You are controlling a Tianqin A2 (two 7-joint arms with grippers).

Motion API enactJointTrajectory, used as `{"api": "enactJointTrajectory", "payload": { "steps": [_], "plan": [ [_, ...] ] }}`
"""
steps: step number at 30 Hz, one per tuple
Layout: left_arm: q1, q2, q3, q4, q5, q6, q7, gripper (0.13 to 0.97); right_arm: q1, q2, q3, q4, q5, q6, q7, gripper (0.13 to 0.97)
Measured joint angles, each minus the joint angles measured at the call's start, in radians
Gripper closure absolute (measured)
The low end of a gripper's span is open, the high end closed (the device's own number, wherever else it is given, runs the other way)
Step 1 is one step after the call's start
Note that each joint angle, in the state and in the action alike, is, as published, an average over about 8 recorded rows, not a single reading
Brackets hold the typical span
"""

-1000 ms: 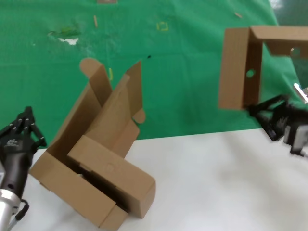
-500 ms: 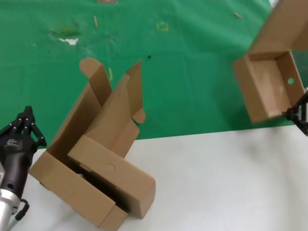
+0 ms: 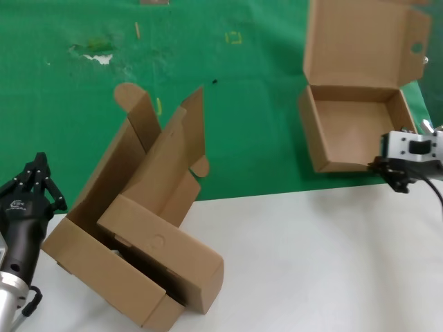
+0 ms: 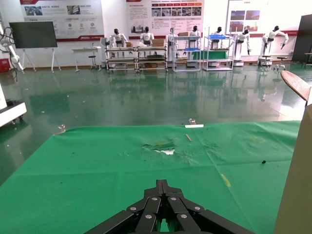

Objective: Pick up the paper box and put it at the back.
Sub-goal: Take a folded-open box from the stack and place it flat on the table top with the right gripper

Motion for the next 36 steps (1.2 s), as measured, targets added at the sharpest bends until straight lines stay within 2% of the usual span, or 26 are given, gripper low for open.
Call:
{"api": "enactJointTrajectory", "payload": {
  "steps": [10,21,36],
  "plan": [
    [0.0,0.0,0.0,0.0,0.0,0.0,0.0,0.957,0.02,-0.087,-0.041,0.001,-0.079,0.013,0.09,0.958],
    [0.0,0.0,0.0,0.0,0.0,0.0,0.0,0.957,0.022,-0.165,-0.05,-0.022,-0.107,0.054,0.141,0.958],
    [0.0,0.0,0.0,0.0,0.0,0.0,0.0,0.957,0.051,-0.129,-0.082,0.017,-0.089,-0.057,0.108,0.958]
  ]
}}
